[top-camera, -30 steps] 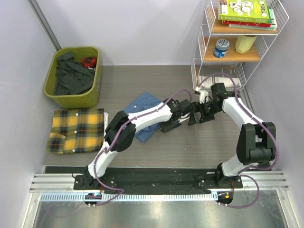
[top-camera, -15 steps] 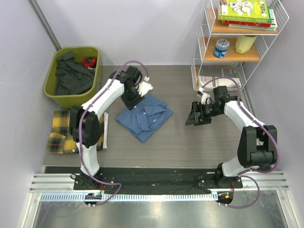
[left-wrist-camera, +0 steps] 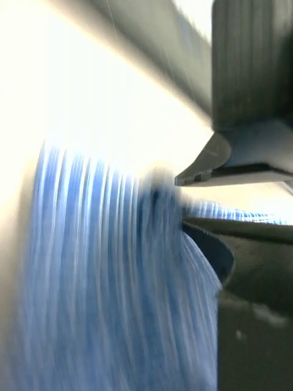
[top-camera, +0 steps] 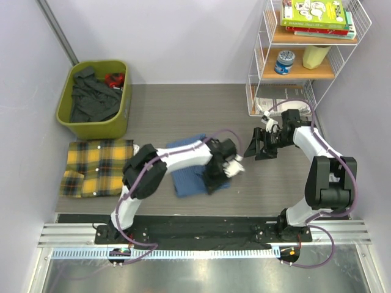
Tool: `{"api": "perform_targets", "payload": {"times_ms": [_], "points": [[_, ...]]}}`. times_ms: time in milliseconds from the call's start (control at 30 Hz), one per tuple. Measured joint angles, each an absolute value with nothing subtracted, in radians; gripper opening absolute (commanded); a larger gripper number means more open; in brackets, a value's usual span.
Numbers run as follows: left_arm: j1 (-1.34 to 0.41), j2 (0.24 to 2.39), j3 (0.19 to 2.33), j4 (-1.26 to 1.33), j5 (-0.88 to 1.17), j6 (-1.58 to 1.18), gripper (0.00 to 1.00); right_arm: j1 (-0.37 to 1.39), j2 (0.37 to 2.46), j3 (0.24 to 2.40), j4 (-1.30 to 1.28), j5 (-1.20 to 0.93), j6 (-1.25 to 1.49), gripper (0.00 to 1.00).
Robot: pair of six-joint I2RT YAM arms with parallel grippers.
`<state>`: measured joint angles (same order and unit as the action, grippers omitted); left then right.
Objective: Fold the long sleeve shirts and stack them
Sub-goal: Fold the shirt
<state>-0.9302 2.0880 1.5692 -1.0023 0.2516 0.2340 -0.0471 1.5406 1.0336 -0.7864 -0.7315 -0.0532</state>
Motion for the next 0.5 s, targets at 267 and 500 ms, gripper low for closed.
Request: {"api": "perform_targets", "payload": {"times_ms": [267,500], "points": [[-0.942,1.923,1.638,-0.925,0.550,0.057,0.47,-0.028,1.657,1.126,-0.783,-0.732,-0.051,0.81],[-0.519,1.792,1.617,-0.947,0.561,0.150,0.44,0.165,1.728,1.170,-0.722,-0.714,-0.030,0.78]]}}
